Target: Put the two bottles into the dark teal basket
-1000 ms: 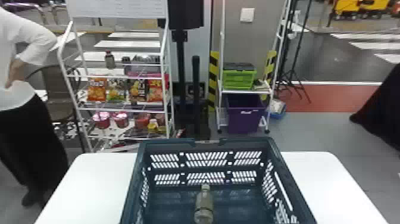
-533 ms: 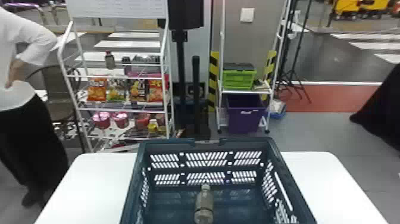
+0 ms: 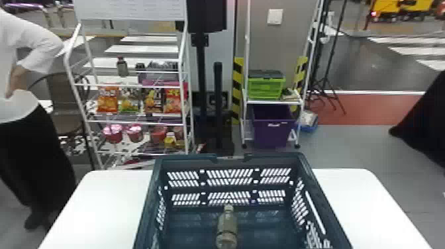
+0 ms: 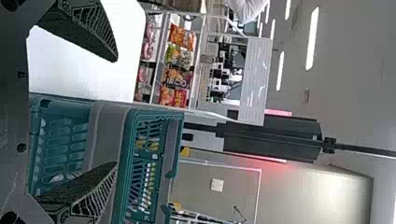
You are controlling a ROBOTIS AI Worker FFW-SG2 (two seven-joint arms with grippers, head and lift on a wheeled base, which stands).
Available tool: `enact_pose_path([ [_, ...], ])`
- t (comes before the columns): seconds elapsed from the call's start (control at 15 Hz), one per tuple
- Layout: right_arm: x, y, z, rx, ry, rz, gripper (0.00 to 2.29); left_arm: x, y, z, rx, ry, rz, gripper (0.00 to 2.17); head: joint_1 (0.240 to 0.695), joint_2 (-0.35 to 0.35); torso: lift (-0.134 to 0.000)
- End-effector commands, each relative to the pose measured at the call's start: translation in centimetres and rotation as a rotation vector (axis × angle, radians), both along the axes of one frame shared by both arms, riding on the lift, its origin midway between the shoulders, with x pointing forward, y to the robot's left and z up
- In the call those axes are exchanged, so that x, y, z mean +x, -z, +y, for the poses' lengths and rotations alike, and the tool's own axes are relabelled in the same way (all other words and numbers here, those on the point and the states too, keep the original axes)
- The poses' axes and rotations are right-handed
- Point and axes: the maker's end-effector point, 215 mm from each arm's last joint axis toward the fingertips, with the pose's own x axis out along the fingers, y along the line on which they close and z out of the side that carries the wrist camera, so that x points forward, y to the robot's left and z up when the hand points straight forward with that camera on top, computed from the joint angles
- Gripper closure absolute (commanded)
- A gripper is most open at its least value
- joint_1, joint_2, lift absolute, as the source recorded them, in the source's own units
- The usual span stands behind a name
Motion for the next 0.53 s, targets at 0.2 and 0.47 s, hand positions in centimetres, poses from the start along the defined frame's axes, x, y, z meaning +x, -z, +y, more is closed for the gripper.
enact_pose_path([
  [0.2, -0.11, 0.03, 0.11, -0.001, -0.002, 0.003, 0.04, -0.23, 0.39, -0.27, 0.003, 0.003, 0.008, 0.09, 0.499, 0.000, 0.000],
  [0.47, -0.23, 0.10, 0.18, 0.000, -0.005, 0.005, 0.04, -0.49, 0.73, -0.51, 0.000, -0.010, 0.013, 0.07, 0.499, 0.000, 0.000],
])
